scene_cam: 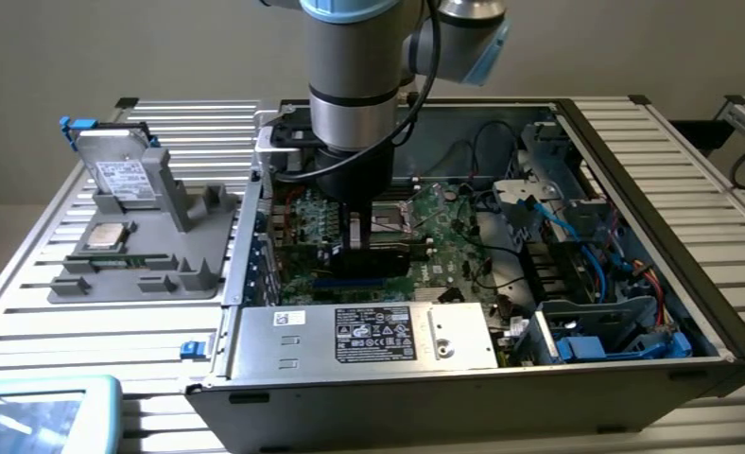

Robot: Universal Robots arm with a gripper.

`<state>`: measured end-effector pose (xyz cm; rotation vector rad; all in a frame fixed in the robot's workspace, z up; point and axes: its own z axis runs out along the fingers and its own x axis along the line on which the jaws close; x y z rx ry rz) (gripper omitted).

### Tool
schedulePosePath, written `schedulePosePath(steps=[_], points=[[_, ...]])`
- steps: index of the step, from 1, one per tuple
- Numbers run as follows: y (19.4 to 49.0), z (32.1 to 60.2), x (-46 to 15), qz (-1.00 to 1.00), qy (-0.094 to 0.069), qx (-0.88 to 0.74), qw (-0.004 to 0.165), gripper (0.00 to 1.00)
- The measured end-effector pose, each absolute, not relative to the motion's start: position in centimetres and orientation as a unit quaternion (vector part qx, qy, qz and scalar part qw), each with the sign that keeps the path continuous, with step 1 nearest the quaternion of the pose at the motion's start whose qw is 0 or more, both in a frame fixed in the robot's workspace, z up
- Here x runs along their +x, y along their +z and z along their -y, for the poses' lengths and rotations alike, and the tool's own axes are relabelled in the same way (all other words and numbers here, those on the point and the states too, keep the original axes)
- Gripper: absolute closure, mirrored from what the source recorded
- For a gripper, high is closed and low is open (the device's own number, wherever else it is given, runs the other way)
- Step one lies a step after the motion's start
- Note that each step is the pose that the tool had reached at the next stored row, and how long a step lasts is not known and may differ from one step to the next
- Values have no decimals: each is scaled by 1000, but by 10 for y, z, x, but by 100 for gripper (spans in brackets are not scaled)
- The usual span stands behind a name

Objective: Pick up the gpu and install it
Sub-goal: 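Insert the gpu into the slot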

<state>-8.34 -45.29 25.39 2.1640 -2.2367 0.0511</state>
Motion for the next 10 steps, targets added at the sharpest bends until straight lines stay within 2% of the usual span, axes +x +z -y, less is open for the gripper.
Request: schedulePosePath(steps=[10], points=[[254, 452, -83, 718, 16, 695, 15, 73]])
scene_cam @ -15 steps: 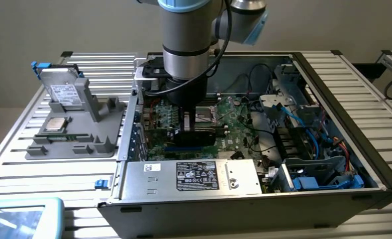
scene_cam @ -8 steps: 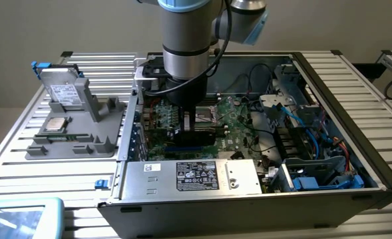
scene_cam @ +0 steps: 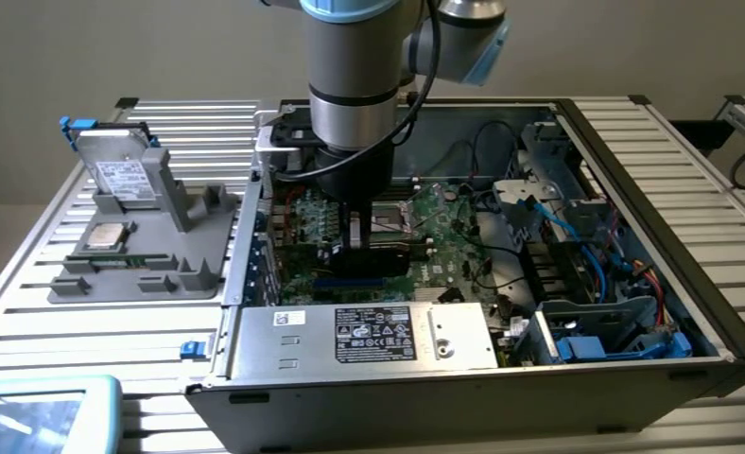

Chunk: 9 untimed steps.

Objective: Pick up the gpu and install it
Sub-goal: 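Insert the gpu into the slot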

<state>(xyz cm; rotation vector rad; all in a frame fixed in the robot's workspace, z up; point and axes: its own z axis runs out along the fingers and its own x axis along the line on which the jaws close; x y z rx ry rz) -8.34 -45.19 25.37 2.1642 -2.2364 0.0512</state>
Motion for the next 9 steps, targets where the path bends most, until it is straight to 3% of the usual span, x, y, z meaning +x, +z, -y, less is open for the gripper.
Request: schedulePosePath(steps=[9], points=[[253, 452, -84, 718, 12, 695, 19, 73]])
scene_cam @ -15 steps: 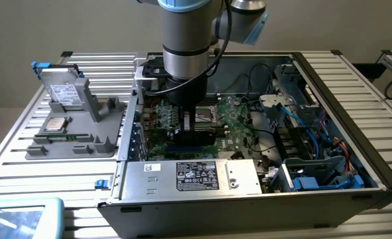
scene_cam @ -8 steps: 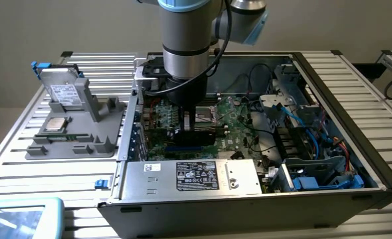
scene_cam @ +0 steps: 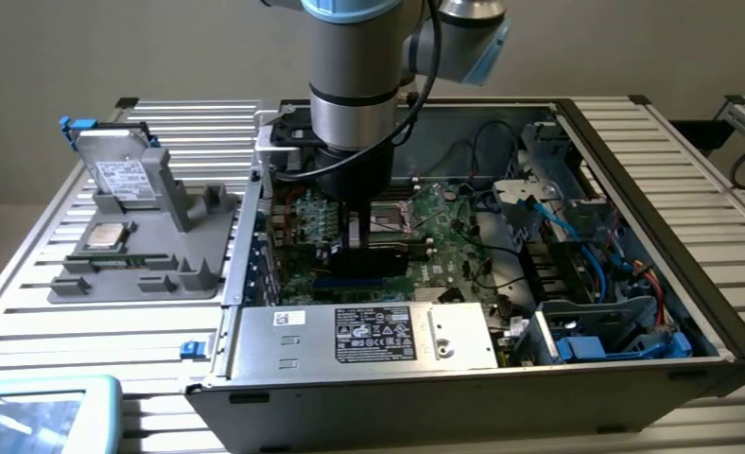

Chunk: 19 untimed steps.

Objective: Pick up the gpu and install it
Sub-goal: 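Insert the gpu into the slot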

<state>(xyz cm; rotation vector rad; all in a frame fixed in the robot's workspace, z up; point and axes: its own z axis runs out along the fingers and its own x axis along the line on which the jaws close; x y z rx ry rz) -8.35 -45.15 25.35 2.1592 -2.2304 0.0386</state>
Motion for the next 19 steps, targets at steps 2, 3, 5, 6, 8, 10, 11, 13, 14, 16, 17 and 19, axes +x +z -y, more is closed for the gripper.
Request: schedulePosePath(steps=[2, 3, 5, 6, 8, 10, 11, 13, 14, 16, 17, 19], points=[[254, 452, -84, 718, 11, 695, 20, 73], [254, 452, -84, 718, 11, 695, 19, 73], [254, 451, -83, 718, 11, 695, 19, 73], [254, 452, -84, 718, 11, 695, 19, 73], [253, 452, -83, 718, 10, 696, 19, 73], [253, 451, -83, 718, 10, 696, 18, 73], [252, 451, -83, 718, 10, 696, 18, 73], [252, 451, -83, 718, 10, 696, 18, 73], [252, 451, -83, 718, 10, 696, 18, 73], [252, 451, -83, 718, 10, 696, 18, 73], [252, 451, -83, 718, 10, 696, 18, 73], [251, 450, -84, 718, 10, 696, 18, 73]])
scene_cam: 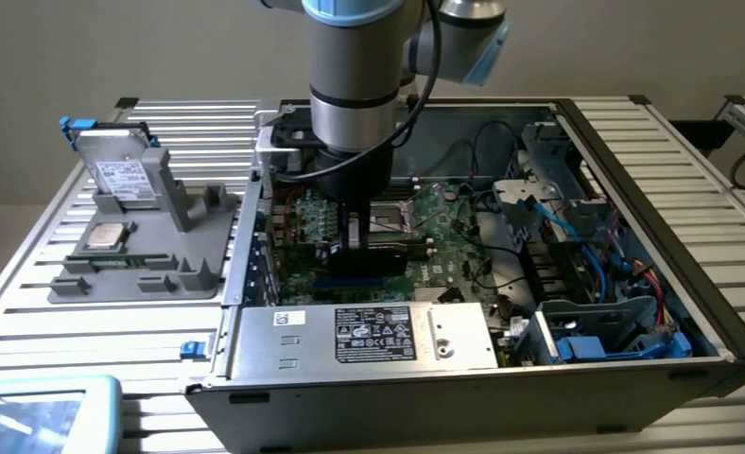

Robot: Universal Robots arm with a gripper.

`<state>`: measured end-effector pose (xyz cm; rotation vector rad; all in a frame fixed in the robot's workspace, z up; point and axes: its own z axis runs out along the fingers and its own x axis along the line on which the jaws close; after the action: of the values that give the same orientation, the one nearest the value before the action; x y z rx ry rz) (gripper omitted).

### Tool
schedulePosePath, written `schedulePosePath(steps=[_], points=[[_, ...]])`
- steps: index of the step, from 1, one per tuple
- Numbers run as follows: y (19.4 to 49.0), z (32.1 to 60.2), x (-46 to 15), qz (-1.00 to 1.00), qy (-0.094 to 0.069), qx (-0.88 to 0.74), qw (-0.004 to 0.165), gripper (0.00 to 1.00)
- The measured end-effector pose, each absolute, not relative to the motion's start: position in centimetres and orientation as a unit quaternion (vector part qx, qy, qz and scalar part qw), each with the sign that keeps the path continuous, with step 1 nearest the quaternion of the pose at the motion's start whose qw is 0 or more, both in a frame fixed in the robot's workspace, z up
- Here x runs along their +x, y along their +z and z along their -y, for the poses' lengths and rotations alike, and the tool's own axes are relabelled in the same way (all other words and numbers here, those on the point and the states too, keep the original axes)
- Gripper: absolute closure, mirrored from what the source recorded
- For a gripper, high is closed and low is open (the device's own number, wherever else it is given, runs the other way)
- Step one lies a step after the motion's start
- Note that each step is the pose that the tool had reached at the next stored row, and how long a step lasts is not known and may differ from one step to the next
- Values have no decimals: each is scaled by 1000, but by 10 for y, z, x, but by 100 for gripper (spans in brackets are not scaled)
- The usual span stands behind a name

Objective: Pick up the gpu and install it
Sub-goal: 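Insert the gpu into the slot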

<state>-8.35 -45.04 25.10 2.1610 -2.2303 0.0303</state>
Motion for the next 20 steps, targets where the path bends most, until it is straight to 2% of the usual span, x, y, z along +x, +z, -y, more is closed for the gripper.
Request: schedulePosePath(steps=[20], points=[[250, 451, -84, 718, 9, 696, 17, 73]])
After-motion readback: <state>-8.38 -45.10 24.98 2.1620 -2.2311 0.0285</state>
